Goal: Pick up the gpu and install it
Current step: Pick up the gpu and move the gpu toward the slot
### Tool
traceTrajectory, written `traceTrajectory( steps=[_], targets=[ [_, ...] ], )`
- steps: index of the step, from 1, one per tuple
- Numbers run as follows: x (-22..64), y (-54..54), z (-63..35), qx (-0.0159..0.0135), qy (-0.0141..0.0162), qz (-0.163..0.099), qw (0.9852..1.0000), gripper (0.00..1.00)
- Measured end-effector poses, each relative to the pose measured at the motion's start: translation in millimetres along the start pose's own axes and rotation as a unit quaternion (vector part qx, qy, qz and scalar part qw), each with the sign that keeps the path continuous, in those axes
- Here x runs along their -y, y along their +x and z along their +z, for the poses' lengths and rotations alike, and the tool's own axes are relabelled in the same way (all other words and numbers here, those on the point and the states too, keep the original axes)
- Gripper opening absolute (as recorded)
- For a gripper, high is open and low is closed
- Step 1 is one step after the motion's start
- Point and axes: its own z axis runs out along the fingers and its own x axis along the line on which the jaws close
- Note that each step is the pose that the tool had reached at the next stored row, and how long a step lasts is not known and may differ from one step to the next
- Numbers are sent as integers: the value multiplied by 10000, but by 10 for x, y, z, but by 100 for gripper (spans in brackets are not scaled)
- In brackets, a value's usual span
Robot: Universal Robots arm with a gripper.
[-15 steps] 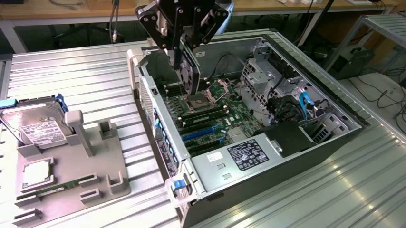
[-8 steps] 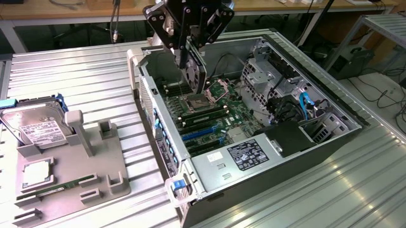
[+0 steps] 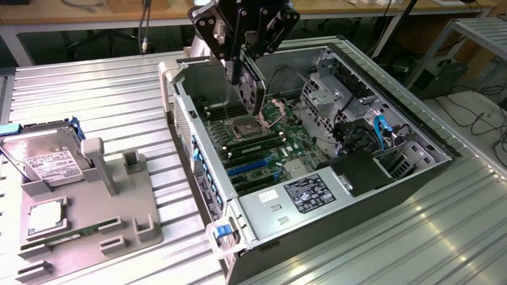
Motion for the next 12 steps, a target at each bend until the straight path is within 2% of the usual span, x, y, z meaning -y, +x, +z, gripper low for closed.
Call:
traceTrajectory(
  steps=[12],
  targets=[
    [1, -181, 2, 0, 0, 0, 10000, 28]
  ],
)
